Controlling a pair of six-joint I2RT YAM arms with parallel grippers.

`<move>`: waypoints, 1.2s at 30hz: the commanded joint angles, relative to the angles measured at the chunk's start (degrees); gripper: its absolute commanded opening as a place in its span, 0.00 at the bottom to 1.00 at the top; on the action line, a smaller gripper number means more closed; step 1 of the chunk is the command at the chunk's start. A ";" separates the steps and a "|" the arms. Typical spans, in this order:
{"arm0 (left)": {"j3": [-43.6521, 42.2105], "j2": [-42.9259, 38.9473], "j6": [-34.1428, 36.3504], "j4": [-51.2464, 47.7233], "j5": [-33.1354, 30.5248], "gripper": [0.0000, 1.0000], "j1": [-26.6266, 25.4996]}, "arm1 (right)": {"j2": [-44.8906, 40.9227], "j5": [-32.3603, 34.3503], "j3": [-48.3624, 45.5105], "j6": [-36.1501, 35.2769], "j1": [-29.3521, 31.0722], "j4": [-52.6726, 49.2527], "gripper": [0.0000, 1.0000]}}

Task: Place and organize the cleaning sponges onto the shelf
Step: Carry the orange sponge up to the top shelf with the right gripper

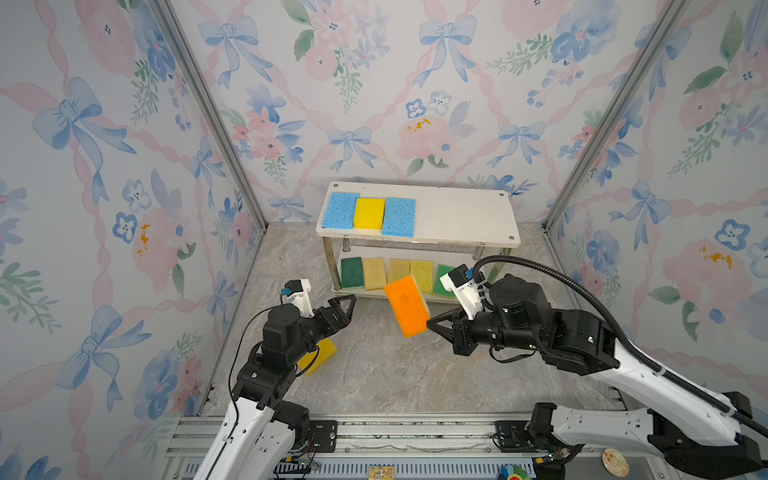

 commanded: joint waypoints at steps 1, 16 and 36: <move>2.75 0.76 5.51 -5.31 -2.71 0.98 0.35 | -1.71 -0.68 4.57 -2.51 -2.01 -2.76 0.01; 9.55 3.06 21.02 -12.42 -13.19 0.98 0.43 | -2.85 -10.89 13.35 12.89 -32.25 1.24 0.03; -1.88 9.86 24.17 -0.43 -12.02 0.98 0.39 | 18.74 -30.10 21.52 27.70 -41.50 9.65 0.03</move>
